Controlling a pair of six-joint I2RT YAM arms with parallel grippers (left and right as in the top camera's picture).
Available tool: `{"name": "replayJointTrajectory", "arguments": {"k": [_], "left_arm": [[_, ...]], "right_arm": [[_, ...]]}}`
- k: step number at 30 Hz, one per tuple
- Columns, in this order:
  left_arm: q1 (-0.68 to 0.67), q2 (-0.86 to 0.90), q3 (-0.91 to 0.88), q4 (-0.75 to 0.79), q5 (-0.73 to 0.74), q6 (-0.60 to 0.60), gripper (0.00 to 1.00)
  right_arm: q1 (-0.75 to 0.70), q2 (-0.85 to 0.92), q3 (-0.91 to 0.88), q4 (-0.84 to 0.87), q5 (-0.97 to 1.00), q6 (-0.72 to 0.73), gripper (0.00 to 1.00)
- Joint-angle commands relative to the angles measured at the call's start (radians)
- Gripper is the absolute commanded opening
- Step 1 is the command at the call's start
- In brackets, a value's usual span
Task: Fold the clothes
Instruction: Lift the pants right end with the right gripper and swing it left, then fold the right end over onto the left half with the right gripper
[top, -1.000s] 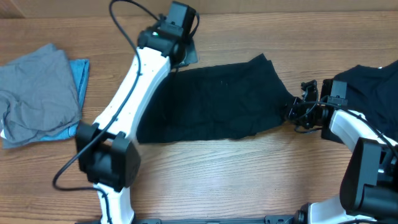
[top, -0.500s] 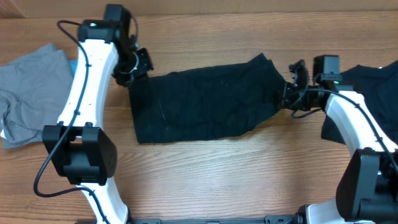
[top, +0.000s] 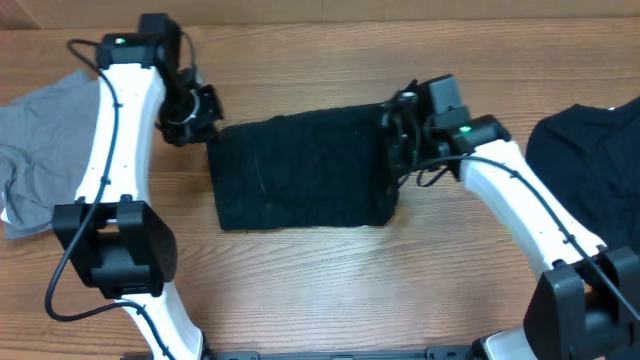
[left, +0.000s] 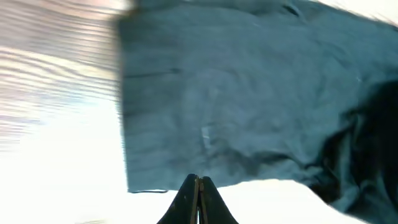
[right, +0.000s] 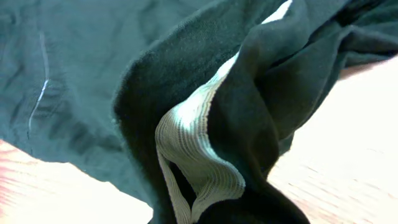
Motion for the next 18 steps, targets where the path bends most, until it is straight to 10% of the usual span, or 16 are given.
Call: {"name": "replayJointTrajectory", "arguments": {"k": [1, 18], "left_arm": [[0.089, 0.01, -0.052, 0.004, -0.052, 0.018, 0.04], [0.245, 0.01, -0.298, 0.154, -0.021, -0.003, 0.04]], "right_arm": [[0.111, -0.042, 0.032, 0.006, 0.12, -0.021, 0.04], [0.233, -0.042, 0.035, -0.102, 0.109, 0.178, 0.04]]}}
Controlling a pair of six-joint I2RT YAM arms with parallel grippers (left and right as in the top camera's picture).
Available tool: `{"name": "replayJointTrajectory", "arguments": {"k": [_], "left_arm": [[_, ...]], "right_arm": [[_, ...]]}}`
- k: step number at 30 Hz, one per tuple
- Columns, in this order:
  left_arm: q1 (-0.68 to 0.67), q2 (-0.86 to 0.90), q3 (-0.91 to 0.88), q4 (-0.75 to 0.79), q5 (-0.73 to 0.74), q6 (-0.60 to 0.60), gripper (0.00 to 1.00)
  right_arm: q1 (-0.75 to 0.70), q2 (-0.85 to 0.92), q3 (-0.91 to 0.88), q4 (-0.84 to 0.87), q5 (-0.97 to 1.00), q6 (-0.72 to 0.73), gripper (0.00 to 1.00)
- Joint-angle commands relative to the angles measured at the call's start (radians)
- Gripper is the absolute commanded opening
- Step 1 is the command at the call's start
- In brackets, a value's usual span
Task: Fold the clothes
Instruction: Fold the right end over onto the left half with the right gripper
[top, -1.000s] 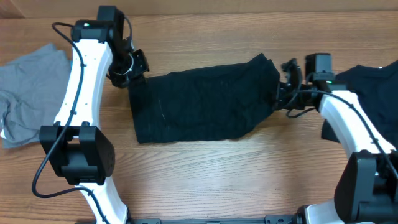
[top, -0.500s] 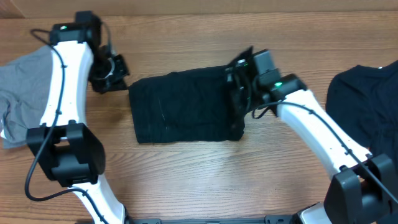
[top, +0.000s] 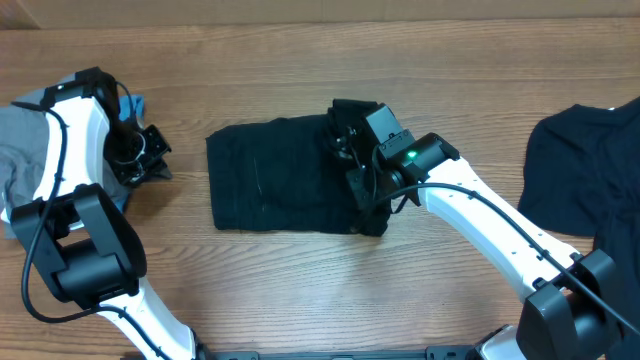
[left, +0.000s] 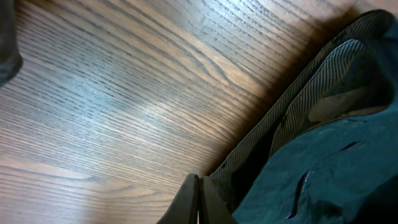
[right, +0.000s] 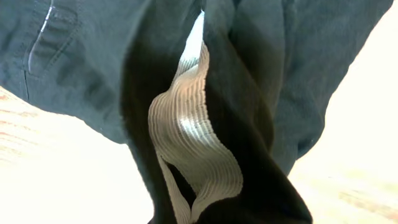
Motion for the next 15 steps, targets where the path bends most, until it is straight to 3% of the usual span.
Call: {"name": "replayJointTrajectory", "arguments": {"k": [1, 8, 15], "left_arm": [[-0.012, 0.008, -0.004, 0.014, 0.016, -0.012, 0.04], [-0.013, 0.008, -0.004, 0.014, 0.046, -0.007, 0.04], [-0.016, 0.008, -0.004, 0.014, 0.061, -0.007, 0.04]], "right_arm": [[0.0, -0.04, 0.031, 0.026, -0.042, 0.079, 0.04], [0.0, -0.04, 0.13, 0.064, -0.081, 0.146, 0.04], [0.02, -0.04, 0.282, 0.032, -0.092, 0.076, 0.04]]}}
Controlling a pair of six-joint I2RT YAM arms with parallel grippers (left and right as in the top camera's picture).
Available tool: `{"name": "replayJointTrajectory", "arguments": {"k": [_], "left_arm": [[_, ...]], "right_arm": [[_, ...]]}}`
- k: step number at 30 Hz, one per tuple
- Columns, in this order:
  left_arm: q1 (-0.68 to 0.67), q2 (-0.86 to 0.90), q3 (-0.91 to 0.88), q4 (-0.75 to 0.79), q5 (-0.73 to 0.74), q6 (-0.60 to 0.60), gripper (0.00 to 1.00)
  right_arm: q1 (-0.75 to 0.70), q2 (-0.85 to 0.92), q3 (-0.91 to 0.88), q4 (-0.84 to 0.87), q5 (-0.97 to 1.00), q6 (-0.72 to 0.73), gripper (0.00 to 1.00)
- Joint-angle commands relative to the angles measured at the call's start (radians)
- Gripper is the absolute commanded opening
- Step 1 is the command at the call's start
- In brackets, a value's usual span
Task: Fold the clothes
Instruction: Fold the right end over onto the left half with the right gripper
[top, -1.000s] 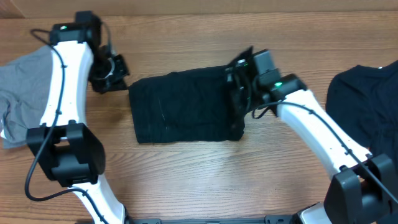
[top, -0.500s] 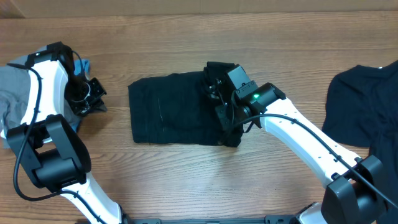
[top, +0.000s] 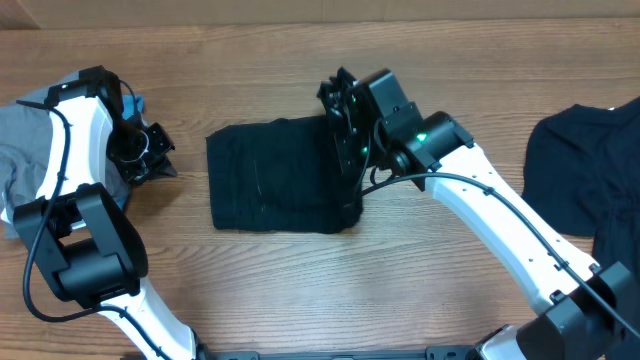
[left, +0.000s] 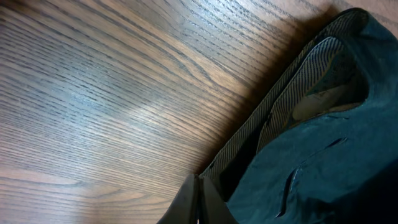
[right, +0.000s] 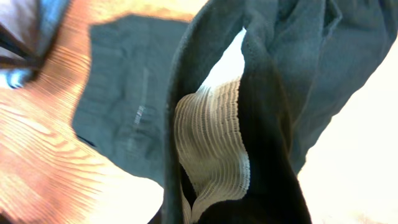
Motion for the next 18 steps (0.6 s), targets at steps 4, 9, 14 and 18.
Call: {"name": "replayJointTrajectory", "arguments": {"k": [4, 9, 14, 18], "left_arm": [[-0.006, 0.008, -0.004, 0.001, 0.04, -0.007, 0.04], [-0.005, 0.008, 0.003, 0.004, 0.077, -0.006, 0.04], [-0.002, 0.008, 0.04, -0.019, 0.08, 0.01, 0.04], [0.008, 0.008, 0.06, -0.039, 0.076, 0.028, 0.04]], "right_arm": [[0.051, -0.028, 0.054, -0.001, -0.023, -0.059, 0.04], [0.123, 0.019, 0.054, 0.013, -0.019, -0.117, 0.04], [0.195, 0.096, 0.054, 0.074, -0.007, -0.121, 0.04], [0.214, 0.163, 0.053, 0.095, 0.018, -0.12, 0.04]]}}
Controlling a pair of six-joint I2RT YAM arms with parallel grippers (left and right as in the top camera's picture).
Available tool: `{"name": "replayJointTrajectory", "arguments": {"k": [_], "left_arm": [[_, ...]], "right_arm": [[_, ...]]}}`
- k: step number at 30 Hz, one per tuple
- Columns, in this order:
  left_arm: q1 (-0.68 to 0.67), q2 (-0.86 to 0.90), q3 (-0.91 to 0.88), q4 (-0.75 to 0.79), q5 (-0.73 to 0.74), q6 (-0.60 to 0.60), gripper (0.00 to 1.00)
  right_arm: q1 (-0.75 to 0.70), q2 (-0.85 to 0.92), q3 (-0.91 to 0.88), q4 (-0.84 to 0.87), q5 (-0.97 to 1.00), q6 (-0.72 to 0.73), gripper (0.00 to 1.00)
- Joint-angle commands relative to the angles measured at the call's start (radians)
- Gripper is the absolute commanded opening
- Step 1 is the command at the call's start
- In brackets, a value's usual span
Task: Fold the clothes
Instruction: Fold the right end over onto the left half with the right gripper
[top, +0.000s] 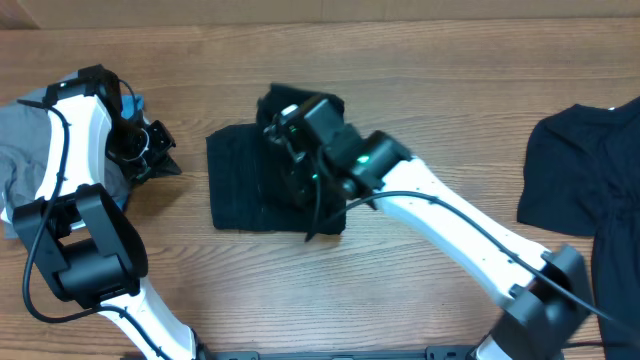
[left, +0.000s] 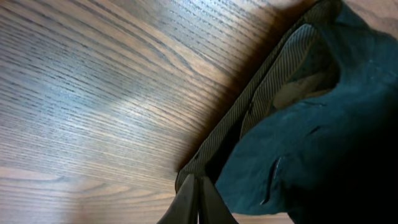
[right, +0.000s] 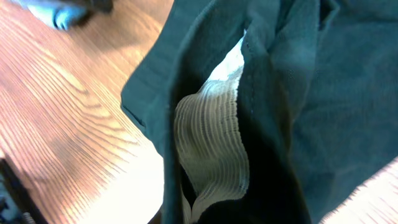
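Note:
A black garment (top: 240, 185) lies partly doubled over at the table's middle left. My right gripper (top: 288, 118) is above its left half, shut on the garment's edge. In the right wrist view the gripper (right: 193, 213) pinches dark cloth (right: 348, 93), whose white ribbed inner band (right: 211, 149) bulges just above the fingertips. My left gripper (top: 152, 152) stands shut and holding nothing at the far left, a short gap from the garment's left edge. Its closed fingers (left: 198, 196) point along bare wood, with the garment (left: 317, 124) to their right.
A grey garment (top: 30, 140) lies at the left edge behind the left arm, with a small blue item (top: 136, 103) beside it. Another black garment (top: 580, 170) is spread at the right edge. The right arm (top: 450, 225) reaches diagonally across the table's middle.
My right gripper has moved further left with the garment's edge, from above the garment's right part to above its left half. The visible garment is narrower. The left arm has stayed put.
At first the garment lay spread wide, with my left gripper shut at its upper left corner and my right shut on its right edge. Then the left arm stood away at the far left. The right gripper has held the edge throughout, further left each time.

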Motion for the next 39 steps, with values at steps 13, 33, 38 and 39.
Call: {"name": "replayJointTrajectory", "arguments": {"k": [13, 33, 38, 39], "left_arm": [[0.026, 0.008, 0.041, -0.014, 0.017, 0.03, 0.04], [0.026, 0.008, 0.041, -0.013, -0.009, 0.029, 0.04], [0.026, 0.008, 0.041, -0.013, -0.009, 0.029, 0.04], [0.026, 0.008, 0.041, -0.013, -0.009, 0.029, 0.04]], "right_arm": [[0.1, 0.169, 0.027, 0.205, -0.021, 0.026, 0.04], [0.132, 0.071, 0.027, 0.294, -0.01, 0.03, 0.04], [0.135, 0.072, 0.023, 0.279, -0.01, 0.026, 0.04], [0.136, 0.073, 0.023, 0.28, -0.01, 0.026, 0.04]]}}
